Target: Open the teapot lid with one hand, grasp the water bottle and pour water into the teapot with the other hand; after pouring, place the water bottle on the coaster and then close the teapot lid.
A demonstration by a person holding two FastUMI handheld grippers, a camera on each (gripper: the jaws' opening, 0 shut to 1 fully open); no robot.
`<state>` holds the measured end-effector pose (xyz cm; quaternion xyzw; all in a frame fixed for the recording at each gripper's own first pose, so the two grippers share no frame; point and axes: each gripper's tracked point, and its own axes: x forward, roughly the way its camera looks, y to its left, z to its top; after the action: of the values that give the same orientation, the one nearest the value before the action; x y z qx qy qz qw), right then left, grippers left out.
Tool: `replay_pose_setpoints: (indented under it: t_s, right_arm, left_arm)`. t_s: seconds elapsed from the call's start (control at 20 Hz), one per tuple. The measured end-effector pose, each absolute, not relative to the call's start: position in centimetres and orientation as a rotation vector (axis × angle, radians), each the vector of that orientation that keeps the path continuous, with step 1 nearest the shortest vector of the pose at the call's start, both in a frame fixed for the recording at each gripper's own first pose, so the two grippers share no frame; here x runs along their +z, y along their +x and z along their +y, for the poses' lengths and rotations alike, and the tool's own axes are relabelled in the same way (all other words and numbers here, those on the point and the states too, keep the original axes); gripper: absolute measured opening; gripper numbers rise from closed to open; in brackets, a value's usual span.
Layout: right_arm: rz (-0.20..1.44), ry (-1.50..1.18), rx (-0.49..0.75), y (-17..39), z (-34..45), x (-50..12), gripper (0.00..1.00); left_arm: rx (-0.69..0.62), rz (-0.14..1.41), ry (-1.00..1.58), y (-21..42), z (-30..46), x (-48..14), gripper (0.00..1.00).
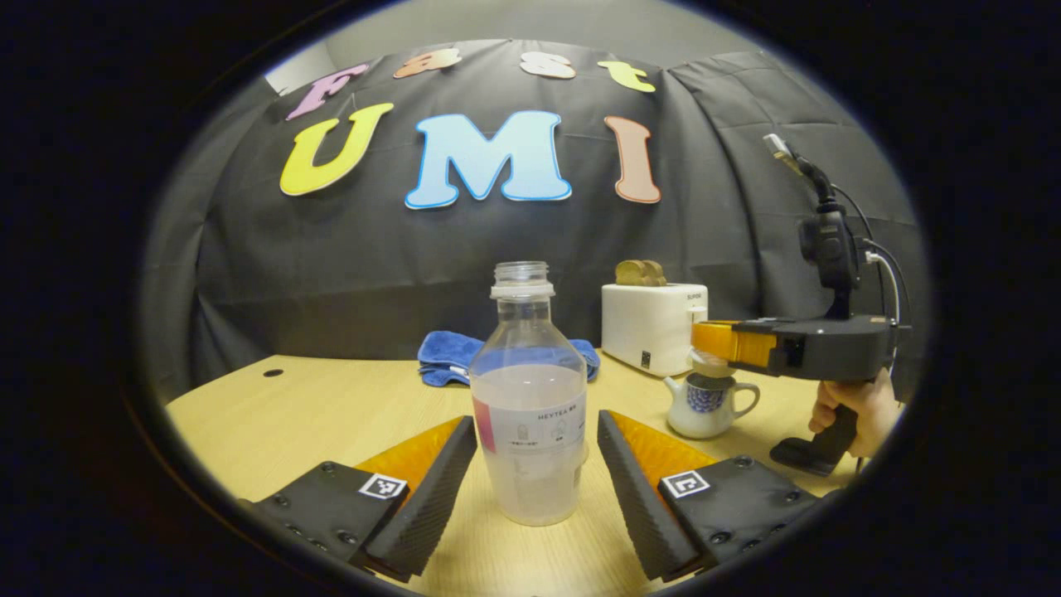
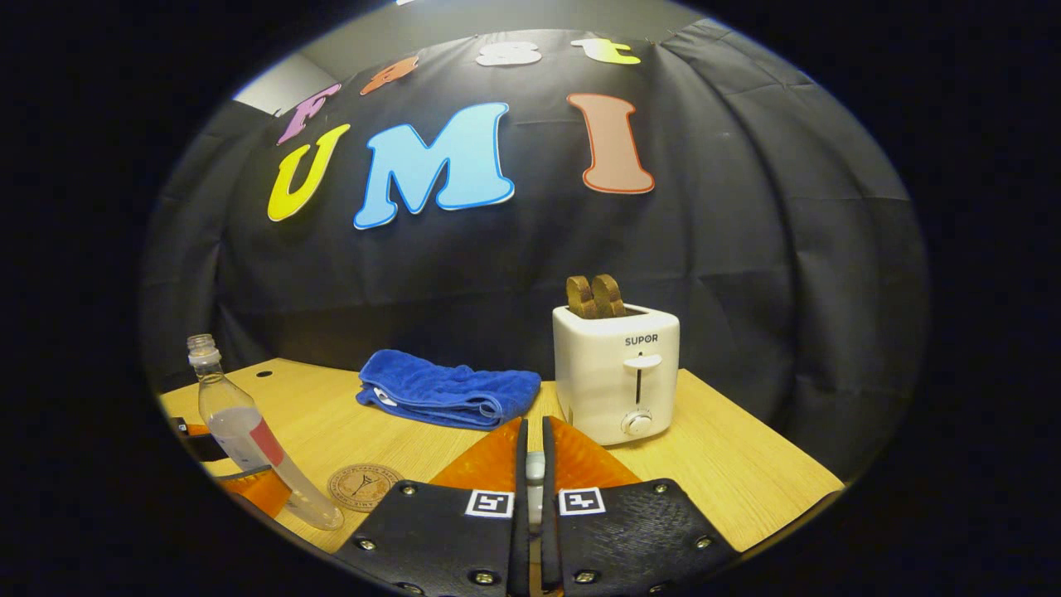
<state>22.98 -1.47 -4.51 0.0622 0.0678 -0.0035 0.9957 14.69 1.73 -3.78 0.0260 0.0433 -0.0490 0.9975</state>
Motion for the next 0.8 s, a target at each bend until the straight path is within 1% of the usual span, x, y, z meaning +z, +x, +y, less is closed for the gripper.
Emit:
replay_pose_setpoints:
  t_s: [0.35,0.8]
  right_arm:
    - [0.118,0.081,-0.084,21.1,-4.7,-2.8,0.06]
    - [0.113,0.116,-0.136,19.3,-8.6,-2.1,0.06]
  left_arm:
    - [-0.108,0.094,0.060,15.1,1.8,-3.8,0.99]
    - [-0.118,0.168,0.102,16.4,1.4,-5.1,0.99]
